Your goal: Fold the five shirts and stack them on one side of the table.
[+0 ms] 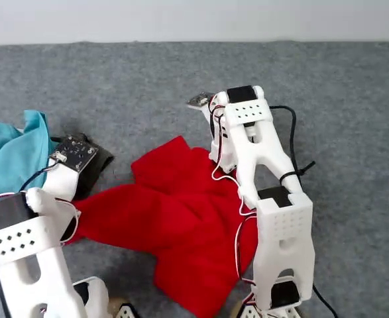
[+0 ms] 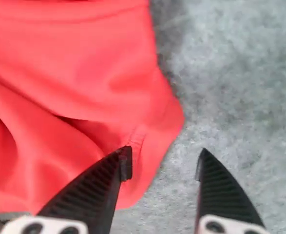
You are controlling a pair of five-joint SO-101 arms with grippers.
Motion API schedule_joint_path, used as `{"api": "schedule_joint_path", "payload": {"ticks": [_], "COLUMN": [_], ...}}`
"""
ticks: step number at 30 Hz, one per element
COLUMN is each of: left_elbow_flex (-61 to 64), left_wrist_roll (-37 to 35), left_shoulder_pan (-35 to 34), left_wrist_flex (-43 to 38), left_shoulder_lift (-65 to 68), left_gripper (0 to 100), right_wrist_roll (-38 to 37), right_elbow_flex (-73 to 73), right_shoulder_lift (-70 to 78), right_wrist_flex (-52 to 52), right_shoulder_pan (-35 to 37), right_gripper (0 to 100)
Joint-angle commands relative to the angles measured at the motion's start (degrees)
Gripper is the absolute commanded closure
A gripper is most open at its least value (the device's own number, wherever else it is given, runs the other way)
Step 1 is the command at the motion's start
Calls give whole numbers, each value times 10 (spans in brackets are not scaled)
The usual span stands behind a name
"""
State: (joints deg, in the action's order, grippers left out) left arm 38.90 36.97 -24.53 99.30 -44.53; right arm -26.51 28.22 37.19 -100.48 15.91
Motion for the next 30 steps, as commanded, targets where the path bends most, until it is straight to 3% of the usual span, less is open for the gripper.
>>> {"api": "schedule_joint_path", "payload": {"ticks": [1,8,18,24,30], "left_elbow_flex": [-7,-4,-4,-4,-4], "left_wrist_roll": [-4,-4,-4,-4,-4], "left_shoulder_pan": [-2,-2,21,20,20], "left_wrist_flex": [3,1,-13,-16,-17], "left_shoulder_lift": [-12,-10,-10,-11,-13], "left_gripper": [985,985,985,985,985], "right_wrist_roll": [9,37,75,74,72], "right_elbow_flex": [-36,-166,-167,-125,-43], "right_shoulder_lift": [-45,-95,19,7,7], "right_wrist_flex": [-26,-22,23,27,26], "right_shoulder_pan": [8,33,49,48,27], "right_gripper": [749,741,738,908,973]}}
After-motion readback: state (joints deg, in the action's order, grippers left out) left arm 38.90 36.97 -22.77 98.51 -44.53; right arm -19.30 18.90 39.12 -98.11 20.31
